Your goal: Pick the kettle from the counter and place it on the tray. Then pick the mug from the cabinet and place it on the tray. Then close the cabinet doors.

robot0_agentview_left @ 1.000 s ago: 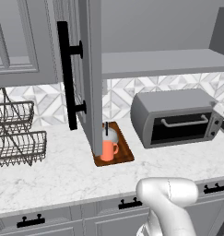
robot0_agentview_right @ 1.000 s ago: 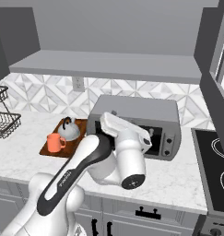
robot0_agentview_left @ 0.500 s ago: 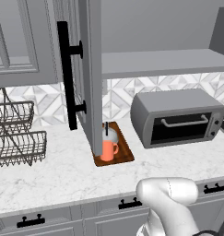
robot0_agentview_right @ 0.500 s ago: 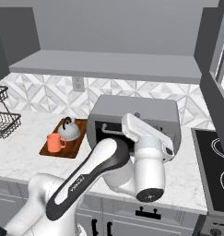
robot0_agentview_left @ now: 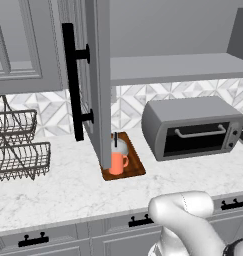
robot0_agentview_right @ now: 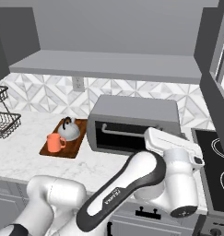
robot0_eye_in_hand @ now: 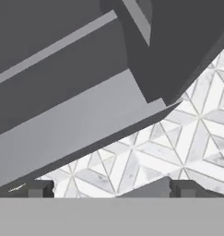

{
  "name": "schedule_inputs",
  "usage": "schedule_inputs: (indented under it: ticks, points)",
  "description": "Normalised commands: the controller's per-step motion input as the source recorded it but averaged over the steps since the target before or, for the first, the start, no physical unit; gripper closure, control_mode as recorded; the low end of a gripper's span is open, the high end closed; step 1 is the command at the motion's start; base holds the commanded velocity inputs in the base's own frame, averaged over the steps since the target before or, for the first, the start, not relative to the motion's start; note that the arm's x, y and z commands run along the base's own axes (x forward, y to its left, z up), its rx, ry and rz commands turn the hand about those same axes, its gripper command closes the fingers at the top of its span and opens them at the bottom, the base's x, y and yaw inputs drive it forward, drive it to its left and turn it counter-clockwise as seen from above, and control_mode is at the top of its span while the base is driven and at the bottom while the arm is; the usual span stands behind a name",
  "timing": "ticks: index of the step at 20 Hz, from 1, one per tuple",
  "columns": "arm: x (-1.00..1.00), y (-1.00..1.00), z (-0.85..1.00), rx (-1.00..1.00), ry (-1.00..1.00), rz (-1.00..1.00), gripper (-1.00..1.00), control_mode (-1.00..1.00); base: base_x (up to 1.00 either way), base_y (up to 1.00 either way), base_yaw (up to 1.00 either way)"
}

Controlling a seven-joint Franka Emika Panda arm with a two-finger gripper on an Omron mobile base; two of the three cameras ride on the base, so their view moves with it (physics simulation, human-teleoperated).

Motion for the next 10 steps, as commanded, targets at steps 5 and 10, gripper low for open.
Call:
schedule_inputs:
  ticks: [5, 10]
  points:
    - [-0.05, -0.46, 0.0, -0.17, -0.06, 0.0, -1.0, -1.0, 0.0, 0.0, 0.0]
    - [-0.04, -0.25, 0.03, -0.13, -0.05, 0.0, -1.0, -1.0, 0.0, 0.0, 0.0]
